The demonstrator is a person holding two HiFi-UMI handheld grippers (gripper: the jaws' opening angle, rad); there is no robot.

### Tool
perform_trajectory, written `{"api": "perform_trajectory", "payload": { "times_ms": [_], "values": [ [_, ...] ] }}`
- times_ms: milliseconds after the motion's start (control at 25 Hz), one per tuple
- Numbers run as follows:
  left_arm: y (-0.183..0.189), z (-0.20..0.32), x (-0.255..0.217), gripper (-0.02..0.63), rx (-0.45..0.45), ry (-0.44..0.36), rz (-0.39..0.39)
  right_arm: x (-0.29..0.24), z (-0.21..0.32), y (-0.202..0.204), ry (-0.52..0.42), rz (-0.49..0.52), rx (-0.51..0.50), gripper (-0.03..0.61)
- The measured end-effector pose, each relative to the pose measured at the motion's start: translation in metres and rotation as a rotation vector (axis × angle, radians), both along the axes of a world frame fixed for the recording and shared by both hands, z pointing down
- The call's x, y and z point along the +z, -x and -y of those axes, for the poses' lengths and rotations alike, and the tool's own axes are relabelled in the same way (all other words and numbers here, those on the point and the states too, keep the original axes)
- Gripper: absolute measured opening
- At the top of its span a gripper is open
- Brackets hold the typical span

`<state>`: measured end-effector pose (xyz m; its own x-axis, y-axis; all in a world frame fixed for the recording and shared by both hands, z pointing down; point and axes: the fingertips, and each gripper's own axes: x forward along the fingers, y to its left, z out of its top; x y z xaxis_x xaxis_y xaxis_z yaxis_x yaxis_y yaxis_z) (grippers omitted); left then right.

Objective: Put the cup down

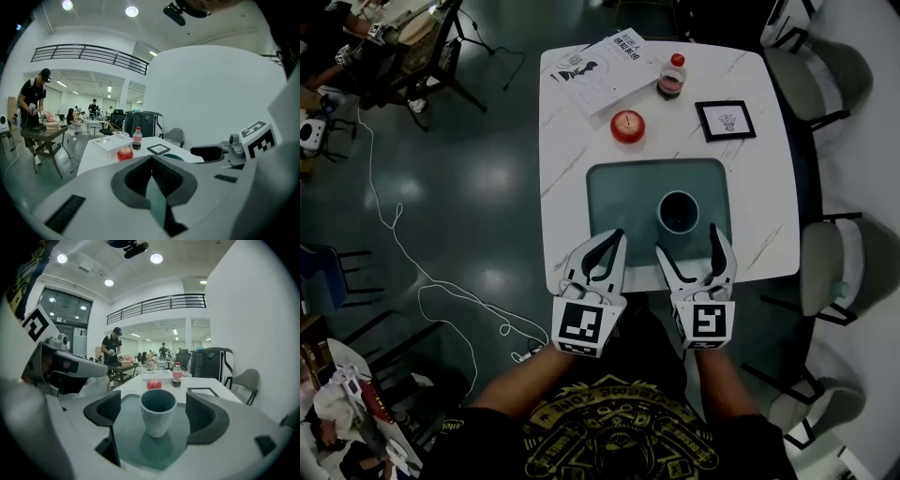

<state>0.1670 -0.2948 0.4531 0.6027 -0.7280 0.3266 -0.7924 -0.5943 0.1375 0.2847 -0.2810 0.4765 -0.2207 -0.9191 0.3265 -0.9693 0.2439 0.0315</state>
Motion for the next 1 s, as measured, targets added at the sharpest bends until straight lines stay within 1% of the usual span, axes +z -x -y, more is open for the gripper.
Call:
{"api": "perform_trajectory", "payload": {
  "times_ms": [80, 160, 360, 520, 680, 720, 760, 1000],
  "values": [
    [0.004, -0.008, -0.008, 0.011, 0.011, -0.009, -0.008, -0.012, -0.011, 0.005, -0.002, 0.015, 0.022, 0.427],
    [0.009, -0.015, -0.017, 0.011, 0.022, -0.018, -0.017, -0.023, -0.023, 0.013, -0.012, 0.026, 0.037, 0.381],
    [0.023, -0.031, -0.034, 0.011, 0.042, -0.035, -0.038, -0.042, -0.05, 0.029, -0.037, 0.051, 0.089, 0.293],
    [0.036, -0.045, -0.044, 0.011, 0.055, -0.044, -0.047, -0.056, -0.068, 0.036, -0.056, 0.047, 0.126, 0.188],
    [0.046, -0.06, -0.056, 0.011, 0.072, -0.054, -0.054, -0.071, -0.085, 0.042, -0.073, 0.026, 0.155, 0.041],
    [0.048, -0.064, -0.059, 0.011, 0.078, -0.056, -0.053, -0.073, -0.09, 0.045, -0.073, 0.026, 0.158, 0.016],
    [0.051, -0.069, -0.061, 0.011, 0.084, -0.058, -0.052, -0.074, -0.095, 0.049, -0.07, 0.03, 0.16, 0.007],
    [0.075, -0.099, -0.073, 0.011, 0.115, -0.079, -0.041, -0.082, -0.126, 0.08, -0.057, 0.06, 0.156, 0.006]
  ]
}}
